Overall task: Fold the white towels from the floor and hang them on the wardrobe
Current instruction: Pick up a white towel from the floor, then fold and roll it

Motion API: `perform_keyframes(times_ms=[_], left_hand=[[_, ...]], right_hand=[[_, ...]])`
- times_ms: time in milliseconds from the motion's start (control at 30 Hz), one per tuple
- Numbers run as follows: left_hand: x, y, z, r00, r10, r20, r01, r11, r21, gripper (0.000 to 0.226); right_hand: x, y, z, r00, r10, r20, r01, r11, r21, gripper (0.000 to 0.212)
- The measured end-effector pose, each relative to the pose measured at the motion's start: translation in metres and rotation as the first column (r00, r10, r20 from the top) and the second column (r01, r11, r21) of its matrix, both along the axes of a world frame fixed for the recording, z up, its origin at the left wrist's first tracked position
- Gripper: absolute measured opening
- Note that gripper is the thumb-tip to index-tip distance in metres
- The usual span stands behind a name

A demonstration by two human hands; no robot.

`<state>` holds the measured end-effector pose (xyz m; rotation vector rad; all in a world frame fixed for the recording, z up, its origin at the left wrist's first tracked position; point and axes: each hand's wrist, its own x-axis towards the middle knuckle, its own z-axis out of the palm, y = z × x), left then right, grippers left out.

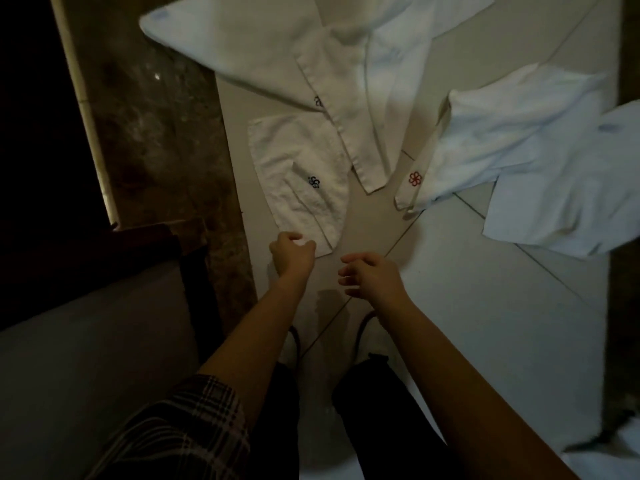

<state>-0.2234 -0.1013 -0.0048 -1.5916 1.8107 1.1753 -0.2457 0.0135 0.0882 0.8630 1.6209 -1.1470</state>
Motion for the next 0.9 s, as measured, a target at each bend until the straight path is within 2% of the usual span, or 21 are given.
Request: perform_keyframes(times_ms=[100,167,233,300,367,433,533,633,767,833,900], left_hand=[[-0.006,-0.008,-0.002,0.965,0.223,0.136,-0.230,0.972,0.040,0.054],[-0.011,-0.011,-0.013,0.909,0.371,0.189,-0.387,0.921,0.055,0.068],[-0.013,-0.014,-0.030,0.896,0.383,0.223,-0.399,0.917,0.028,0.074],[-0.008,-0.014,-0.048,0.901,0.346,0.264,-0.343,0.938,-0.059,0.078],[-0.001,-0.013,-0.063,0.924,0.270,0.271,-0.246,0.962,-0.122,0.071],[0.007,-0.011,-0.071,0.958,0.206,0.200,-0.195,0.978,-0.078,0.054],[0.016,-0.007,-0.058,0.979,0.193,0.068,-0.192,0.981,-0.022,0.036],[0.016,-0.003,-0.023,0.992,0.130,-0.004,-0.130,0.990,0.051,0.033],[0.003,0.002,0.063,0.986,0.097,-0.133,-0.057,0.960,0.274,0.039],[-0.009,0.007,0.122,0.970,0.081,-0.231,0.000,0.944,0.329,0.032],[-0.023,0.013,0.190,0.950,0.078,-0.303,0.043,0.927,0.373,0.017]], right_hand=[[-0.002,0.002,0.016,0.999,-0.035,0.010,0.035,0.998,-0.049,0.021],[-0.005,0.006,0.012,0.998,-0.053,-0.017,0.052,0.997,-0.059,0.021],[-0.007,0.010,-0.001,0.996,-0.083,-0.034,0.081,0.995,-0.051,0.021],[-0.006,0.014,-0.016,0.992,-0.123,-0.033,0.122,0.992,-0.041,0.022],[-0.001,0.017,-0.030,0.989,-0.148,-0.022,0.147,0.989,-0.026,0.023],[0.005,0.018,-0.040,0.988,-0.154,-0.005,0.154,0.988,-0.009,0.021],[0.019,0.017,-0.041,0.983,-0.175,0.047,0.175,0.985,0.007,0.019],[0.034,0.016,-0.028,0.991,-0.127,0.051,0.125,0.991,0.041,0.019],[0.047,0.014,0.019,0.997,0.028,-0.074,-0.020,0.994,0.106,0.026],[0.044,0.010,0.060,0.964,0.170,-0.203,-0.137,0.977,0.166,0.049],[0.034,0.008,0.108,0.888,0.316,-0.335,-0.225,0.933,0.282,0.074]])
